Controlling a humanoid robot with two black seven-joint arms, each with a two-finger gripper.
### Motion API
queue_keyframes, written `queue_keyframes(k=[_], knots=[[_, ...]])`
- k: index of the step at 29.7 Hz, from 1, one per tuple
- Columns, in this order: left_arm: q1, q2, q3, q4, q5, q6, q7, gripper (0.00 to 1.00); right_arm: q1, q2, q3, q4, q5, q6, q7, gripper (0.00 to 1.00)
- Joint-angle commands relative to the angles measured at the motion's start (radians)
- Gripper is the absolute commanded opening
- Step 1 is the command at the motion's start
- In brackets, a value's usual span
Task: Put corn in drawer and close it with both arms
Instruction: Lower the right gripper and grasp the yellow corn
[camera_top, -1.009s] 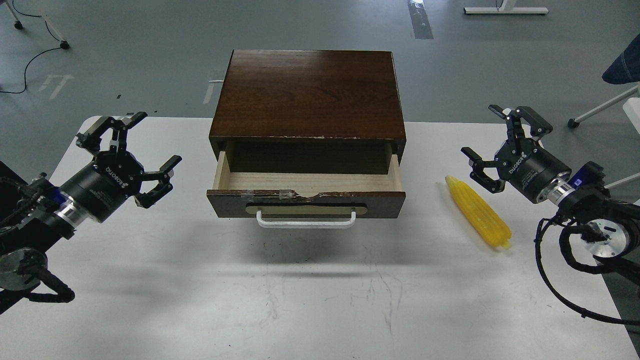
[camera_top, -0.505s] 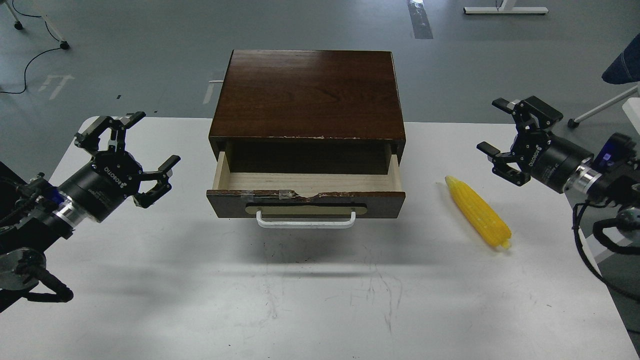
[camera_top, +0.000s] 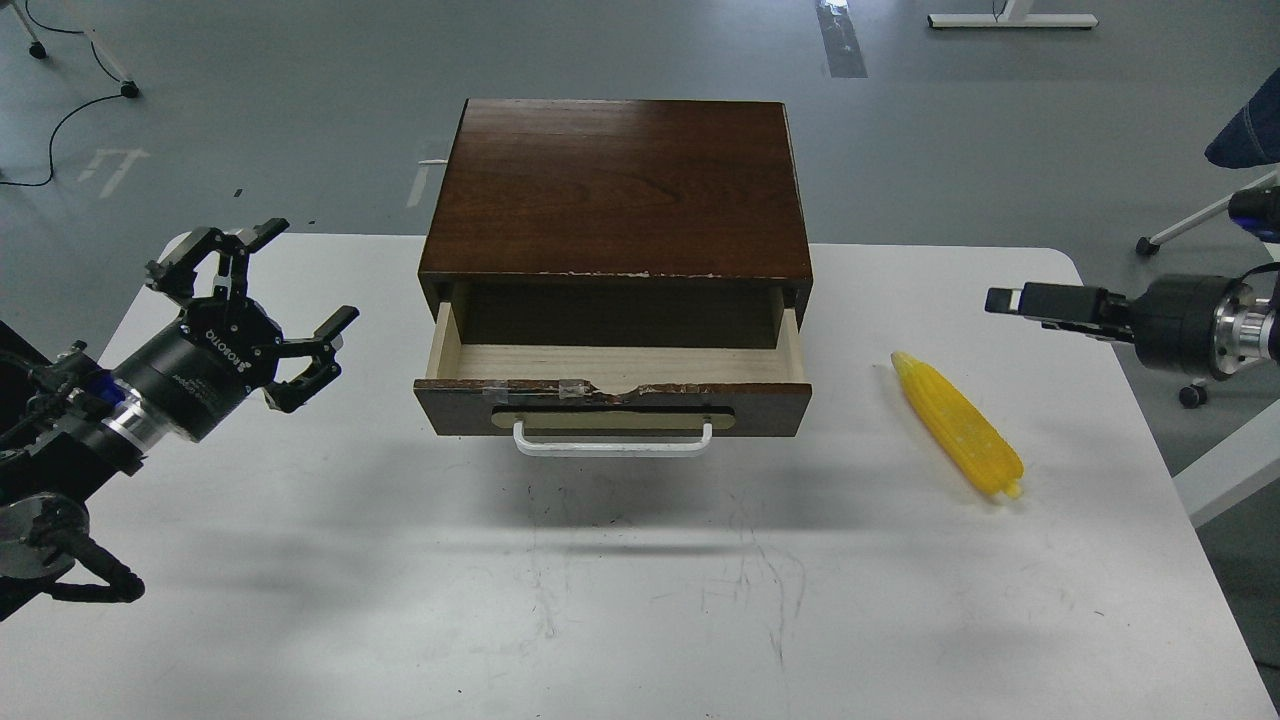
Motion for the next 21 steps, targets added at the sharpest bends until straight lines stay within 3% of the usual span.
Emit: queue_keyframes(k=[1, 16, 21], knots=[[0.0, 0.001, 0.001, 0.0, 0.0, 0.0, 0.0, 1.0, 0.002, 0.055, -0.114, -0.06, -0.007, -0.076, 0.0, 1.0], [0.0, 0.002, -0.001, 0.0, 0.0, 0.0, 0.0, 1.0, -0.003, 0.168, -0.176, -0.079, -0.007, -0.096, 0.0, 0.99], [0.0, 0.008, -0.001, -0.003, 0.0, 0.0, 0.0, 1.0, -0.001, 0.185, -0.222, -0.1, -0.007, -0.113, 0.0, 0.93]])
